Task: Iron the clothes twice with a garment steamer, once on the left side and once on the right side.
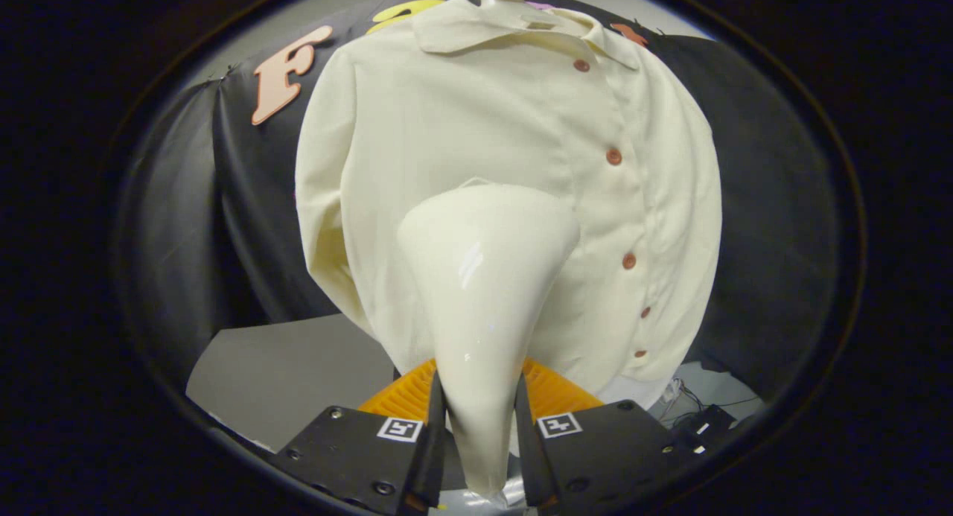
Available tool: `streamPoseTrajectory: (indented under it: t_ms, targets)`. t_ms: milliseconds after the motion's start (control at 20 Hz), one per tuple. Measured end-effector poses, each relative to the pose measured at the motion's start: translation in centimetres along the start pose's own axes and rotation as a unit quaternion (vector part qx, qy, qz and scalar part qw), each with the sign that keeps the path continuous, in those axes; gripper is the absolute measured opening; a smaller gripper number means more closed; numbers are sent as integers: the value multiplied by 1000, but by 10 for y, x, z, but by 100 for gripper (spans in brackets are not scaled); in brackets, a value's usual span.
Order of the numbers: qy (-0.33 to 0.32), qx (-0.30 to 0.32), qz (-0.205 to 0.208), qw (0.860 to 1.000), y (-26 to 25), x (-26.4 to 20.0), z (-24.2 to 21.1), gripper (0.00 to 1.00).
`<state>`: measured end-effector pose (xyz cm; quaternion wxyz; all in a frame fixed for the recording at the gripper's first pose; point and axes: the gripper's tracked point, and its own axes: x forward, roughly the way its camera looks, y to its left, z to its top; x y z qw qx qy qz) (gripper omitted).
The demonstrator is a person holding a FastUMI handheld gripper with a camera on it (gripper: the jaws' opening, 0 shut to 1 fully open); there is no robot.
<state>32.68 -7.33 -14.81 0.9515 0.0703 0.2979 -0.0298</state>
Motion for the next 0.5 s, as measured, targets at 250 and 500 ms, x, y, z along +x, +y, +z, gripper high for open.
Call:
streamPoseTrajectory:
  t_ms: [250,500]
  targets:
    - [35,7,18,999,-5,16,-51,42]
    - [71,20,23,997,-21,29,-99,42]
